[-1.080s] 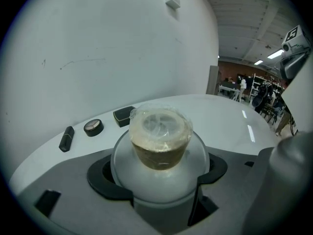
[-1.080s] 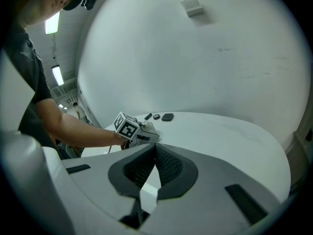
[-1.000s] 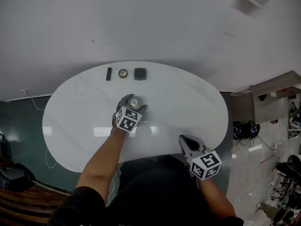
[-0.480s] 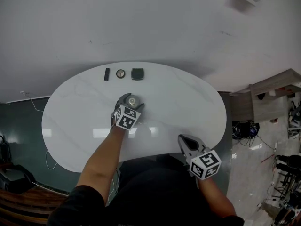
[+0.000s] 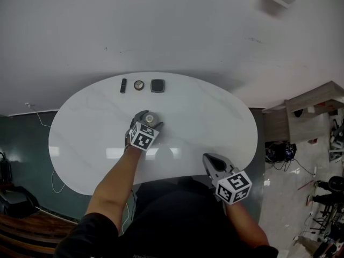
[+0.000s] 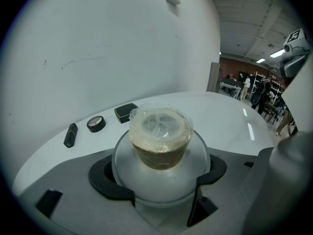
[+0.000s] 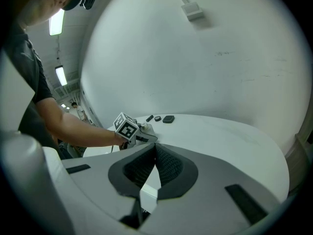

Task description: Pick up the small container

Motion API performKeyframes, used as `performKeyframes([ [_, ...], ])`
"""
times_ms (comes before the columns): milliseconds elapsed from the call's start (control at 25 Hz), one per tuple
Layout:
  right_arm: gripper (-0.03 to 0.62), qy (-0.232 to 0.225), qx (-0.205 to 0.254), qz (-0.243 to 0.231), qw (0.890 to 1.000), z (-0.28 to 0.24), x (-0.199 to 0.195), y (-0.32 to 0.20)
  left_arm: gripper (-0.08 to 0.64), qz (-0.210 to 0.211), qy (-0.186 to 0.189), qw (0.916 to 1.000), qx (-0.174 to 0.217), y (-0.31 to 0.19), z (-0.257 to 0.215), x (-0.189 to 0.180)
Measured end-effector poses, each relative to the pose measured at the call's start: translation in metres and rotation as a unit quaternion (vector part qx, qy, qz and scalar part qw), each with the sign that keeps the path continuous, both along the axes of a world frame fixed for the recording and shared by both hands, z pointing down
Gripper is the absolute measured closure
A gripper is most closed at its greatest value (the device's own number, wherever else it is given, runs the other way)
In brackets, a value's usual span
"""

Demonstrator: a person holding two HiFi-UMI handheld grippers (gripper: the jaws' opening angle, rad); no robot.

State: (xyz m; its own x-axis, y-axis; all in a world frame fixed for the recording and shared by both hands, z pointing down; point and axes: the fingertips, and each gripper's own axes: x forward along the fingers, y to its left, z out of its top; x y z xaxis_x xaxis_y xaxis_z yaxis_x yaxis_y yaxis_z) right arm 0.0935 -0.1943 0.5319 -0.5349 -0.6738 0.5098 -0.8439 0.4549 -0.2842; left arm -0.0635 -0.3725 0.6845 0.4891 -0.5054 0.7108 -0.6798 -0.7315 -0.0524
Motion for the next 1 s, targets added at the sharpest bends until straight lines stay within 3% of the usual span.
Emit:
performKeyframes([
  [480, 0.595, -0.023, 0.039, -0.073, 0.996, -0.019, -0.044, -0.032, 0.212, -0.027, 0.023, 0.9992, 0.018, 0.033, -0.066, -0.028],
  [1000, 0.597, -0.038, 0.099, -0.161, 0.981, -0.055, -0.098, -0.056, 0.212, -0.059, 0.050, 0.9948, 0.067, 0.087, -0.160, -0.059],
])
